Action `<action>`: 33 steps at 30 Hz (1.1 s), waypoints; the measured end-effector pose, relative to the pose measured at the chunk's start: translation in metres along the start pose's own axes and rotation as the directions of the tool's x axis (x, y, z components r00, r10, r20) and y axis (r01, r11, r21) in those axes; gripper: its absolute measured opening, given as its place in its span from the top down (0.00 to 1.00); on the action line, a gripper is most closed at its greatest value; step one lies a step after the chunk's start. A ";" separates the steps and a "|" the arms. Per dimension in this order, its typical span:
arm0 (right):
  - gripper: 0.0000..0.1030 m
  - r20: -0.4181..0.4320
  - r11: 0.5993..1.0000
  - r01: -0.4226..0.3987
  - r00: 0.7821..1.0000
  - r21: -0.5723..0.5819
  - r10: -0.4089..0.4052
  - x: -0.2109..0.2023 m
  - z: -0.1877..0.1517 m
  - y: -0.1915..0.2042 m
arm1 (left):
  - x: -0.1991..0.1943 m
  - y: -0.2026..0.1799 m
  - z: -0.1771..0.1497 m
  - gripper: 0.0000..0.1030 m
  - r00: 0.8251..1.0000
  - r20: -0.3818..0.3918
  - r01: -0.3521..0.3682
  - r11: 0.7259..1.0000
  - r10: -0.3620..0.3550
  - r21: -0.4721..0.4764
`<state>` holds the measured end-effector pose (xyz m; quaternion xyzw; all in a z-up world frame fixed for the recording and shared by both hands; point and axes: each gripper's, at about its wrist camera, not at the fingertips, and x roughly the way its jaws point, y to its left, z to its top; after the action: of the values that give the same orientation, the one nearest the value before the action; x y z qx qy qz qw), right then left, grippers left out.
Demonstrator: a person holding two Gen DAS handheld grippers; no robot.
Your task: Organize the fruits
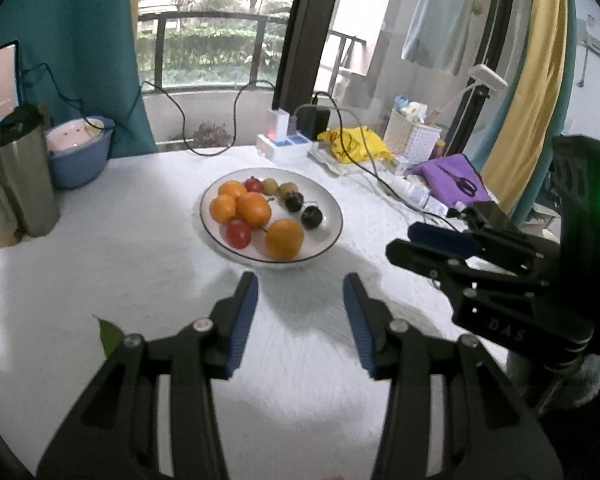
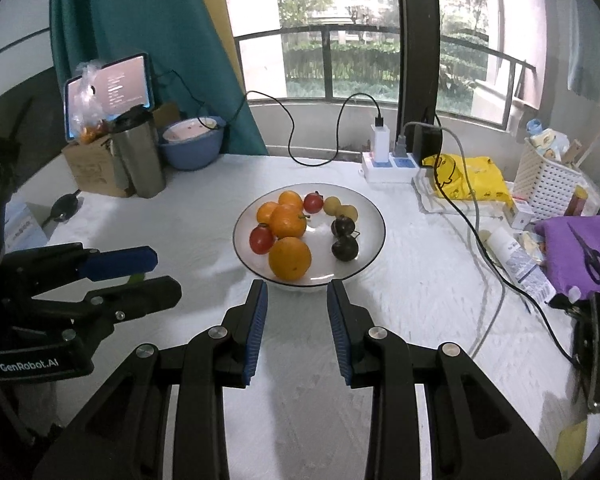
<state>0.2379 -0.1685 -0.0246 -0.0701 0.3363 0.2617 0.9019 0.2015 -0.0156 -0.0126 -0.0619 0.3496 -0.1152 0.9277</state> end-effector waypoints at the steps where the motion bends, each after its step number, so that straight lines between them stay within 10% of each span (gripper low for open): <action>1: 0.68 0.006 1.000 0.003 1.000 -0.003 -0.003 -0.005 -0.001 0.002 | -0.006 -0.001 -0.002 0.55 1.000 0.010 -0.005 1.000 0.005 0.002; 10: 0.68 0.064 0.999 0.029 0.998 -0.017 -0.028 -0.045 -0.008 0.017 | -0.047 -0.015 -0.012 0.50 0.995 0.094 -0.036 0.999 0.033 0.035; 13: 0.68 0.095 0.999 0.043 0.995 -0.016 -0.041 -0.062 -0.008 0.022 | -0.065 -0.017 -0.014 0.02 0.989 0.145 -0.042 0.999 0.038 0.022; 20: 0.40 0.185 0.997 0.080 0.980 -0.009 -0.077 -0.104 -0.005 0.032 | -0.105 -0.024 -0.018 0.02 0.965 0.254 -0.077 0.997 0.072 0.010; 33: 0.20 0.323 0.985 0.173 0.932 -0.006 -0.162 -0.171 0.000 0.051 | -0.170 -0.027 -0.022 0.02 0.891 0.412 -0.188 0.981 0.192 -0.049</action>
<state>0.1023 -0.1979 0.0883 -0.0702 0.1731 0.1975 0.9623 0.0585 0.0009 0.0840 -0.0541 0.1496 -0.0069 0.9872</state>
